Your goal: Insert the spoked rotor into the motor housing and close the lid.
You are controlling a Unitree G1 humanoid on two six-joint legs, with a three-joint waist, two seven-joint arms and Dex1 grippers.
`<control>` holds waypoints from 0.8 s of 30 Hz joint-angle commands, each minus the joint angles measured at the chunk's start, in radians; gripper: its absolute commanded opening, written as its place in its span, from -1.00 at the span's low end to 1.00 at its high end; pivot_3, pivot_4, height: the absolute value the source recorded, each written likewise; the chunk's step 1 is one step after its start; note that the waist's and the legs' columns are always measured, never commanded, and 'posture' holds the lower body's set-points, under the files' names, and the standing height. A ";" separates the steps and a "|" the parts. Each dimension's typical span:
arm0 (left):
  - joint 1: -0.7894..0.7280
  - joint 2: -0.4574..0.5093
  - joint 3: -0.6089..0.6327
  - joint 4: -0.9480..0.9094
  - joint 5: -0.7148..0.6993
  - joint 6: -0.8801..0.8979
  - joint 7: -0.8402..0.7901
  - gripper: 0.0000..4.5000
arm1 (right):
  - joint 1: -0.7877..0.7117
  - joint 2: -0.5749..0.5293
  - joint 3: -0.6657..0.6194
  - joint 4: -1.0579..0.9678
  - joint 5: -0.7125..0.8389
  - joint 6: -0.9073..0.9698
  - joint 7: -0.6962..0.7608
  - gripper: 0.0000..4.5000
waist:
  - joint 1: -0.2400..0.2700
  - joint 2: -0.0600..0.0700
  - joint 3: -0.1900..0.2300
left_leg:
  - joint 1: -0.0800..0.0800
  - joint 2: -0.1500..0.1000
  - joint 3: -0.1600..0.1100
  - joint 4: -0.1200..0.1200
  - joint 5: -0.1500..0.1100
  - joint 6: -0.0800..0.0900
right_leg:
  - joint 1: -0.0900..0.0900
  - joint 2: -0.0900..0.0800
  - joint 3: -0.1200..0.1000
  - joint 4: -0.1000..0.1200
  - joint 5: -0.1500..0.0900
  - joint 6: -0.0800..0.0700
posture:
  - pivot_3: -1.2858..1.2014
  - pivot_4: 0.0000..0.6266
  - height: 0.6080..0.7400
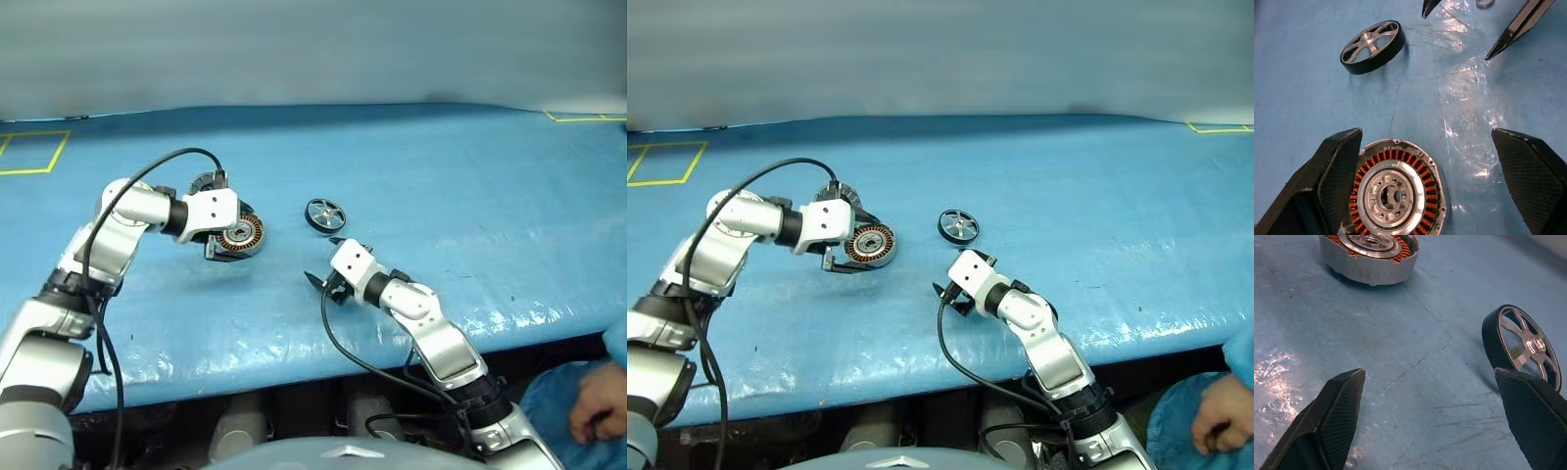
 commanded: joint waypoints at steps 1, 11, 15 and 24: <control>-0.112 -0.008 -0.058 0.129 0.093 -0.129 -0.062 1.00 | 0.004 0.009 -0.025 -0.051 -0.006 -0.025 -0.029 0.98 | -0.001 0.000 0.000 | 0.000 0.000 0.000 0.000 0.000 0.000 | 0.000 0.000 0.000 0.000 0.000 0.000 | 0.03 -0.52 1.00; -0.265 -0.100 -0.147 0.371 0.176 -0.303 -0.192 1.00 | 0.039 0.028 -0.033 -0.072 -0.015 -0.025 -0.081 0.98 | -0.002 -0.001 0.001 | -0.001 0.000 0.003 0.000 -0.001 0.001 | -0.002 0.001 0.003 0.000 0.000 0.001 | 0.03 -0.52 1.00; -0.285 -0.112 -0.153 0.427 0.196 -0.323 -0.207 1.00 | 0.047 0.030 -0.044 -0.079 -0.019 -0.026 -0.093 0.98 | -0.002 -0.001 0.001 | -0.001 0.001 0.003 0.001 -0.001 0.002 | -0.002 0.002 0.003 0.000 0.000 0.001 | 0.03 -0.52 1.00; -0.275 -0.119 -0.150 0.485 0.222 -0.342 -0.229 1.00 | 0.042 0.034 -0.046 -0.070 -0.028 -0.029 -0.100 0.98 | -0.002 -0.002 0.001 | -0.001 0.002 0.003 0.003 -0.002 0.004 | -0.001 0.001 0.004 0.000 0.000 0.002 | 0.03 -0.52 1.00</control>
